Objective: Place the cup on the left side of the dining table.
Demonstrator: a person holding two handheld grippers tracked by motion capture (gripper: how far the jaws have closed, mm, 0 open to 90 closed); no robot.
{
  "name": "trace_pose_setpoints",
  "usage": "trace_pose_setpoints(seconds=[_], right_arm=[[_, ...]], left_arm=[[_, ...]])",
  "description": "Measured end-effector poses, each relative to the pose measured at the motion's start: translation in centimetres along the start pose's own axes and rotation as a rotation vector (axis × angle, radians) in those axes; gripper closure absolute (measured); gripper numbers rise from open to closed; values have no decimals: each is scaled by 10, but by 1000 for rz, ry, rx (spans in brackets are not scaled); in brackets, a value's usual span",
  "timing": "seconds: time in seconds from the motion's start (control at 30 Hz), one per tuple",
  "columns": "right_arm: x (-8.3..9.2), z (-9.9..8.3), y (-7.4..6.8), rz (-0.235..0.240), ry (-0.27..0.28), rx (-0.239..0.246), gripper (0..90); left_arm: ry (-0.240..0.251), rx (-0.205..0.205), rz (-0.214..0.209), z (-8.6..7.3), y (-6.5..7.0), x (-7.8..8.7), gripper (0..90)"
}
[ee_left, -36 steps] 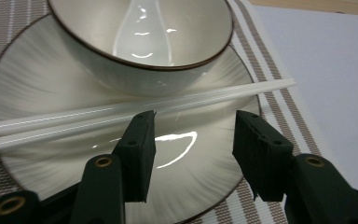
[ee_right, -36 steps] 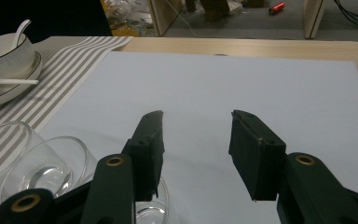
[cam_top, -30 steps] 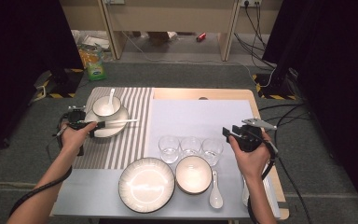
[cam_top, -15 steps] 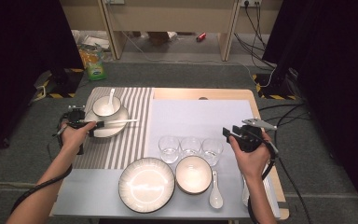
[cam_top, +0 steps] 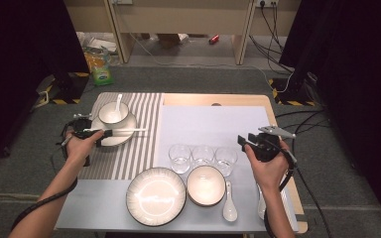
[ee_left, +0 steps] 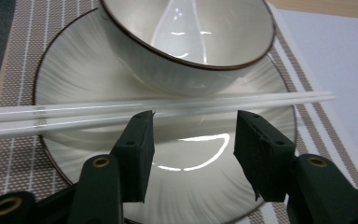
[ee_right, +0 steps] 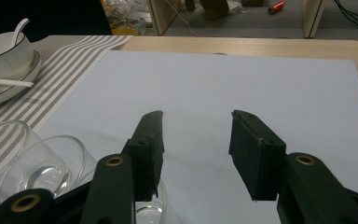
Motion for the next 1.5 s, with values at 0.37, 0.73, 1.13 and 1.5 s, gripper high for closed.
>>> trace_pose_setpoints(seconds=[0.37,0.73,1.13,1.5], right_arm=[[0,-1,1,-2,-5,-8,544],[0,-2,4,-7,-7,-8,543],[2,-3,6,-10,-4,-15,543],[2,-3,9,-12,-4,-20,542]], left_arm=[[17,-73,-65,-10,40,4,411],[38,-150,-145,-10,87,7,351],[31,-186,-203,-9,125,-1,321],[32,-230,-256,-5,159,-6,317]])
Point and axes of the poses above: each handheld gripper's, and its own axes: x roughly backward along the jaws, z roughly out of its top, y roughly to its right, the point moved 7 cm from there along -x, roughly forward along the jaws, and after that the axes turned 3 degrees about -z, right-handed, at the moved point
